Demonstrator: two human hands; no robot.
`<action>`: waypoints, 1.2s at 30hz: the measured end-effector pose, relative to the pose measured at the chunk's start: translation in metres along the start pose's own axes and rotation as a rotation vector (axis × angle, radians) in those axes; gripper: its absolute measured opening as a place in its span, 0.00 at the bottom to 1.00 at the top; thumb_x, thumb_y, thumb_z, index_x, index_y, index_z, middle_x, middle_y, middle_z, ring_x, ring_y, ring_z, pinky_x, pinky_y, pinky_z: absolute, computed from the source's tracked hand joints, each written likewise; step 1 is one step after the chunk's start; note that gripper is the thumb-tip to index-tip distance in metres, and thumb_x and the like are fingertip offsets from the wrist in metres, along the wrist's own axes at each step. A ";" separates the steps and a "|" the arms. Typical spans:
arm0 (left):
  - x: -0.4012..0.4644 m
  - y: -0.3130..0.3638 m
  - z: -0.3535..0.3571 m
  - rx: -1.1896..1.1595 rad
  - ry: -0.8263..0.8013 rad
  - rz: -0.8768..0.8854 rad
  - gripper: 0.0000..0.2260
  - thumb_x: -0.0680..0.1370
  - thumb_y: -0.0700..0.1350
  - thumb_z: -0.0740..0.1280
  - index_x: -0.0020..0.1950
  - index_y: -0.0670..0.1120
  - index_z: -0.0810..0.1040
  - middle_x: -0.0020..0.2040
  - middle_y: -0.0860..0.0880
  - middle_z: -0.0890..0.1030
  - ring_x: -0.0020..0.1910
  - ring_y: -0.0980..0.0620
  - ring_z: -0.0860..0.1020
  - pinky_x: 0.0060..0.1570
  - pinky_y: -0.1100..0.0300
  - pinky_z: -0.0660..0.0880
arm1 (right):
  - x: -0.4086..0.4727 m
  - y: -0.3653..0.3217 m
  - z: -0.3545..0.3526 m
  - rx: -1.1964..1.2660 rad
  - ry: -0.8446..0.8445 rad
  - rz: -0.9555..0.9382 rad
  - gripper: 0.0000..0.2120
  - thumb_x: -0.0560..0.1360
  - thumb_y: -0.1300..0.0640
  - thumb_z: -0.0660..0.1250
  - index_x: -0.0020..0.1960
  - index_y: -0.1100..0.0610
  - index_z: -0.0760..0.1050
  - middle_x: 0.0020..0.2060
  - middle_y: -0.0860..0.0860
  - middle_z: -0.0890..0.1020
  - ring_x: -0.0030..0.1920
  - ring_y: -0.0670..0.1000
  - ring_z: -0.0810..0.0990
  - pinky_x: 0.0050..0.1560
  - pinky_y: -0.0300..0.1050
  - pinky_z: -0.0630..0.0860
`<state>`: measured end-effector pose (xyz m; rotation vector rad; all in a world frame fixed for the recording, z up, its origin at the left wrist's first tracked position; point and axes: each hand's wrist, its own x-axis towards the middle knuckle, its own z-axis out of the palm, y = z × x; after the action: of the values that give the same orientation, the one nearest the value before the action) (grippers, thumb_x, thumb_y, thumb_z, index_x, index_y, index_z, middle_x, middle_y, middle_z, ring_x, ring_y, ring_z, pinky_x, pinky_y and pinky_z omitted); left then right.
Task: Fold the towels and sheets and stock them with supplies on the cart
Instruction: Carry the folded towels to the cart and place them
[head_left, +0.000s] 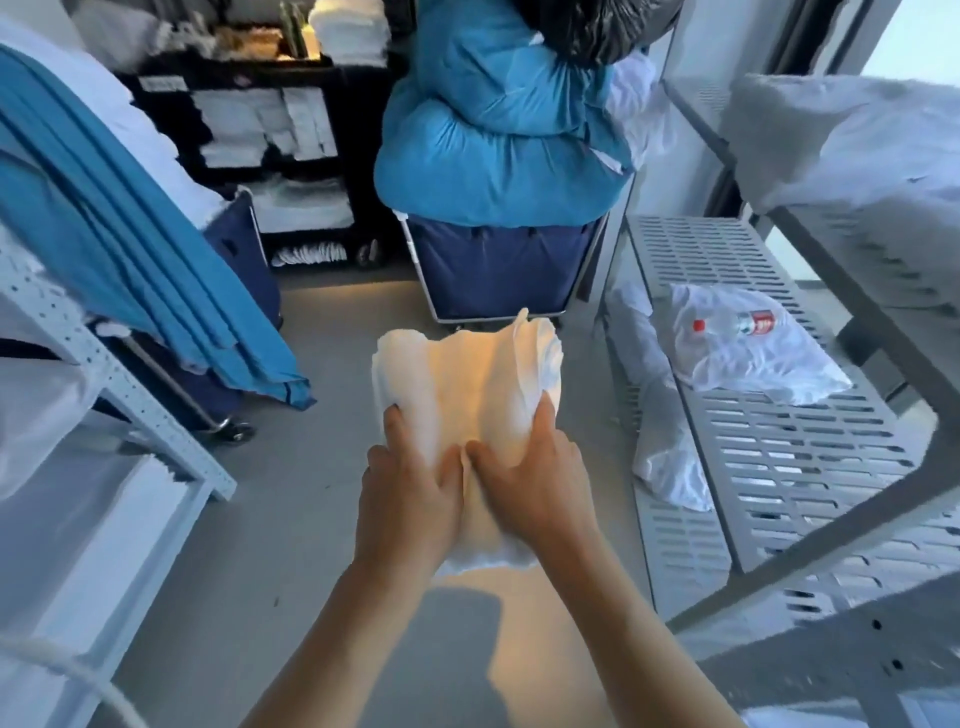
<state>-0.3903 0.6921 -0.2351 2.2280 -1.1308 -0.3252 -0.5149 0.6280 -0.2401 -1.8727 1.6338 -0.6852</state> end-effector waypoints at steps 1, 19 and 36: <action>0.007 -0.002 -0.001 0.010 0.020 -0.016 0.33 0.79 0.65 0.61 0.78 0.52 0.53 0.57 0.42 0.76 0.52 0.40 0.79 0.49 0.47 0.79 | 0.006 -0.004 0.004 0.023 -0.021 -0.010 0.43 0.69 0.30 0.63 0.76 0.45 0.52 0.53 0.52 0.80 0.56 0.60 0.78 0.57 0.60 0.77; 0.251 -0.081 -0.029 -0.128 0.123 -0.069 0.30 0.81 0.60 0.62 0.78 0.52 0.54 0.60 0.41 0.76 0.55 0.40 0.78 0.55 0.44 0.77 | 0.192 -0.143 0.151 0.025 -0.082 -0.076 0.39 0.69 0.33 0.63 0.74 0.43 0.53 0.46 0.49 0.77 0.51 0.59 0.78 0.54 0.59 0.78; 0.500 -0.167 -0.089 -0.212 0.146 -0.067 0.35 0.77 0.64 0.65 0.76 0.54 0.53 0.56 0.43 0.74 0.52 0.41 0.77 0.44 0.53 0.70 | 0.361 -0.310 0.277 -0.048 -0.100 -0.134 0.40 0.63 0.29 0.65 0.69 0.42 0.57 0.49 0.48 0.79 0.54 0.58 0.78 0.54 0.59 0.78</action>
<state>0.0611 0.4063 -0.2412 2.0695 -0.9024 -0.2901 -0.0564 0.3234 -0.2149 -2.0312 1.4846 -0.6011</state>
